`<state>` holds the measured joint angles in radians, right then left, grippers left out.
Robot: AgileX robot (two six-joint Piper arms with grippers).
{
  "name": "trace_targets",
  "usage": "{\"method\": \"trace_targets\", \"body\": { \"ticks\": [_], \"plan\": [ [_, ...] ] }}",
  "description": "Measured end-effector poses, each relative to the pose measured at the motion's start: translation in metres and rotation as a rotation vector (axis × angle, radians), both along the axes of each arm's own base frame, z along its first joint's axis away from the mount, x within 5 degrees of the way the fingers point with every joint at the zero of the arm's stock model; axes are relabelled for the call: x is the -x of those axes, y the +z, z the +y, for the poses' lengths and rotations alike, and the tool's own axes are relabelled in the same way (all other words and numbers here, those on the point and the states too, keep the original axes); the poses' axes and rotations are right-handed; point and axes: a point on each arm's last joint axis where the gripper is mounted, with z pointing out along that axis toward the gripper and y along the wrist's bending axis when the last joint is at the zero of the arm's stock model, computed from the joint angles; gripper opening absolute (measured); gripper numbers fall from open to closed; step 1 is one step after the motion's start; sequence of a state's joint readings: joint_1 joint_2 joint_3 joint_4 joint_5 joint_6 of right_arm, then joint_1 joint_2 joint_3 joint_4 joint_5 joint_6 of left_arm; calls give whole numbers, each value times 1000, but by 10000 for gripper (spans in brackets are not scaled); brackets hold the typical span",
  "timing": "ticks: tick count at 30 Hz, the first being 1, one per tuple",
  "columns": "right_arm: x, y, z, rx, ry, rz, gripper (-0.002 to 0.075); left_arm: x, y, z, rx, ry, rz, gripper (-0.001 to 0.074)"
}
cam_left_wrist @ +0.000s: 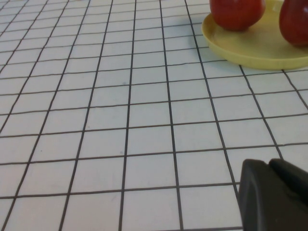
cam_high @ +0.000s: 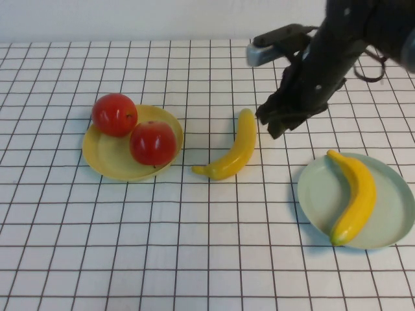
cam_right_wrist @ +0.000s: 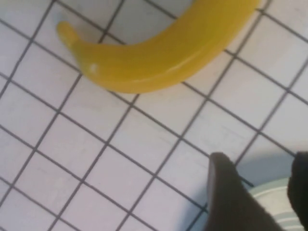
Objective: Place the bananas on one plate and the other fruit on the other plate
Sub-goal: Put another type of fruit in the right plate
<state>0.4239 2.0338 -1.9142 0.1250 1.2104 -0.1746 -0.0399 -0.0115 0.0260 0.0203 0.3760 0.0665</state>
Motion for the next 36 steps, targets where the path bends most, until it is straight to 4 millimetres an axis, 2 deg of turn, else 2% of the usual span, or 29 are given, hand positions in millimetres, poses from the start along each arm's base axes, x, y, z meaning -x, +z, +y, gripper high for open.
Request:
{"method": "trace_targets", "body": {
  "ticks": [3,7,11,13,15,20,23,28,36],
  "plan": [
    [8,-18,28,90,27,7,253,0,0,0,0,0,0,-4],
    [10,-44,46,147,-1,46,281,0,0,0,0,0,0,-4],
    [5,-56,53,115,-102,95,418,0,0,0,0,0,0,-4],
    [0,-56,57,84,-143,101,487,0,0,0,0,0,0,-4],
    [-6,-53,63,39,-195,96,519,0,0,0,0,0,0,-4],
    [-21,-38,76,-67,-291,58,537,0,0,0,0,0,0,-4],
    [-29,-38,80,-97,-321,42,539,0,0,0,0,0,0,-4],
    [-38,-64,85,-73,-364,71,540,0,0,0,0,0,0,-4],
    [-46,-82,77,-15,-386,69,510,0,0,0,0,0,0,-4]
  ]
}}
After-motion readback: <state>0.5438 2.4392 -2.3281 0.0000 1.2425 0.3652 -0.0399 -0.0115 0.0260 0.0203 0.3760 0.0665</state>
